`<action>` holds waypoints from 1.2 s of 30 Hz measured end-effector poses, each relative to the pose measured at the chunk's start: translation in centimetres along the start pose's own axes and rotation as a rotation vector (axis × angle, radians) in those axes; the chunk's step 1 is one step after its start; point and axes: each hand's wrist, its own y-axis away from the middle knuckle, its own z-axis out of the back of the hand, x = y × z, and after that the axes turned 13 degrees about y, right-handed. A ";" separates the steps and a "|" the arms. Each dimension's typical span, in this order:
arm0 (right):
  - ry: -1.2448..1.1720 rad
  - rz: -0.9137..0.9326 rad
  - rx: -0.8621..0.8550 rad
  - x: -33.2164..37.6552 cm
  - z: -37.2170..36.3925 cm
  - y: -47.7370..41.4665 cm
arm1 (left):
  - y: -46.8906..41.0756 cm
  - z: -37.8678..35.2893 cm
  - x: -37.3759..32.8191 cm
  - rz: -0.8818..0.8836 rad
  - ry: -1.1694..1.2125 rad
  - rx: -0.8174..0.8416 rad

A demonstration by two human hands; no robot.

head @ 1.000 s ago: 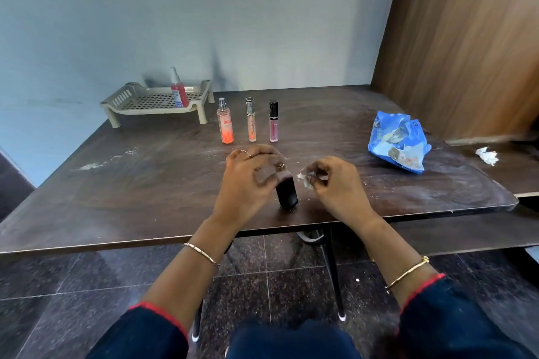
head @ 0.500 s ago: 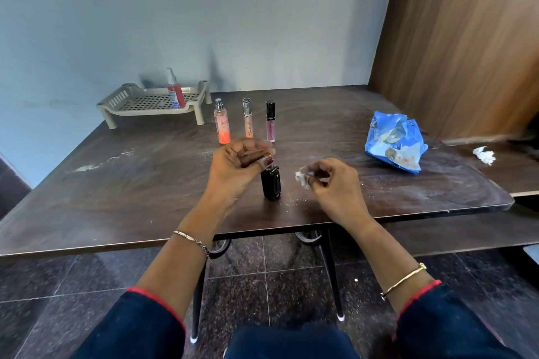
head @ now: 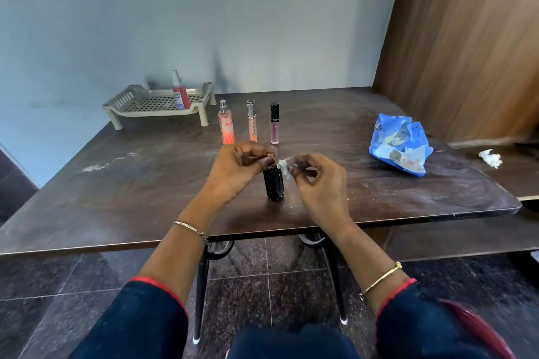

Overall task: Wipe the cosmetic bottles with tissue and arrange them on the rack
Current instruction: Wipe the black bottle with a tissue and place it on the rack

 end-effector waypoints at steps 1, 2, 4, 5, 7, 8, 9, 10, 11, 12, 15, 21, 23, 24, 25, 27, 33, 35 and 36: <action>0.020 0.024 0.003 0.0 -0.3 -0.1 | -0.2 0.0 0.1 -0.002 -0.003 -0.022; 0.048 0.051 0.013 0.0 -0.7 -0.3 | -0.3 -0.1 0.3 0.004 -0.002 -0.045; 0.094 0.093 0.045 0.1 -1.6 -0.4 | -0.5 -0.2 0.5 0.025 0.017 -0.095; 0.111 0.108 0.058 0.1 -2.0 -0.5 | -0.6 -0.3 0.6 0.035 0.032 -0.121; 0.151 0.145 0.056 0.0 -2.6 -0.6 | -0.7 -0.2 0.8 0.054 0.062 -0.166; 0.172 0.161 0.055 0.0 -2.7 -0.7 | -0.7 -0.2 1.0 0.059 0.071 -0.183; 0.188 0.169 0.061 -0.1 -2.8 -0.7 | -0.6 -0.2 1.1 0.065 0.085 -0.201; 0.201 0.172 0.070 -0.2 -3.0 -0.7 | -0.6 -0.1 1.3 0.074 0.110 -0.224; 0.213 0.170 0.082 -0.4 -3.1 -0.6 | -0.5 0.0 1.4 0.086 0.143 -0.250; 0.223 0.163 0.095 -0.6 -3.1 -0.4 | -0.5 0.1 1.5 0.098 0.177 -0.272; 0.275 0.137 0.129 -1.2 -2.9 0.3 | -0.3 0.2 1.5 0.109 0.219 -0.285; 0.388 0.050 0.287 -2.0 -1.8 0.5 | -0.6 0.0 1.3 0.112 0.189 -0.275; 0.323 0.008 0.280 -1.5 -1.5 0.5 | -0.5 0.0 1.3 0.116 0.180 -0.277; 0.274 -0.008 0.252 -1.1 -1.5 0.4 | -0.4 -0.1 1.3 0.119 0.182 -0.278; 0.234 -0.014 0.223 -0.6 -1.6 0.1 | -0.4 -0.1 1.3 0.119 0.184 -0.278; 0.222 0.003 0.197 0.4 -1.9 -0.9 | -0.3 -0.2 1.3 0.113 0.175 -0.283; 0.279 0.101 0.167 0.1 -2.3 -0.4 | -0.2 -0.1 1.4 0.098 0.150 -0.278; 0.272 0.084 0.170 -0.5 -2.1 0.5 | -0.3 -0.2 1.5 0.087 0.139 -0.268; 0.267 0.076 0.180 -0.7 -2.0 0.8 | -0.3 -0.2 1.5 0.089 0.138 -0.266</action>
